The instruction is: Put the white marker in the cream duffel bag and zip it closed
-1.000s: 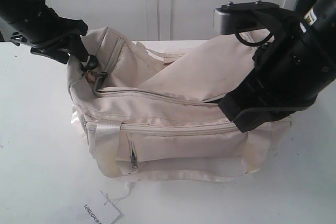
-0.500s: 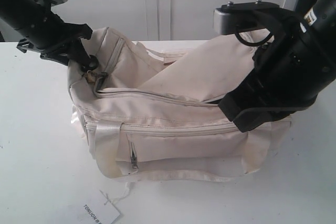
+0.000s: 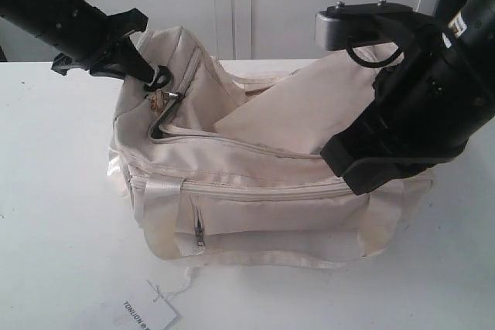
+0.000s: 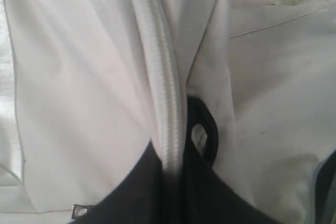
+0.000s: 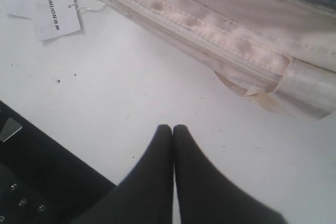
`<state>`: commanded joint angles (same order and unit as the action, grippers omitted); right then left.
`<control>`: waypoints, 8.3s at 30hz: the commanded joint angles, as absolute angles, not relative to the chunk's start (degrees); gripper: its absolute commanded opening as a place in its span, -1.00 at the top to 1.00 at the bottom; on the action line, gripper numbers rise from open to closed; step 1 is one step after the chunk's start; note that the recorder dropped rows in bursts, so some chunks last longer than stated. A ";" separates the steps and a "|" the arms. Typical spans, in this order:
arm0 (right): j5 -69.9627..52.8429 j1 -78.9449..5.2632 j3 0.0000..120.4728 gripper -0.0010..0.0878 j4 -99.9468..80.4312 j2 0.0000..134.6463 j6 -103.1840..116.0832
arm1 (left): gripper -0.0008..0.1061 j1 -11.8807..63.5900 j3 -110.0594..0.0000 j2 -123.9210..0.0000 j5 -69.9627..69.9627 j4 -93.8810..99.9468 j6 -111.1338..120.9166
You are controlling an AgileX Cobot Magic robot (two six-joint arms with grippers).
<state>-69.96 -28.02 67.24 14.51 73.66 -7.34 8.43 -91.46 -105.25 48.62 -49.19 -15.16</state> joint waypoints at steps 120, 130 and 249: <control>-36.19 -41.58 94.64 0.98 1.86 102.58 31.74 | 0.99 5.36 -91.46 -105.29 54.85 -62.03 -21.81; -41.30 -41.58 94.64 0.98 6.41 101.19 31.14 | 0.99 5.36 -91.46 -105.29 54.86 -61.42 -21.91; -69.96 -42.20 91.23 0.98 12.97 96.11 0.00 | 0.99 5.36 -91.46 -105.29 49.12 -40.12 -27.39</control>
<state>-69.96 -42.20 91.23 12.97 96.11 0.00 5.36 -91.46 -105.29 49.12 -40.12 -27.39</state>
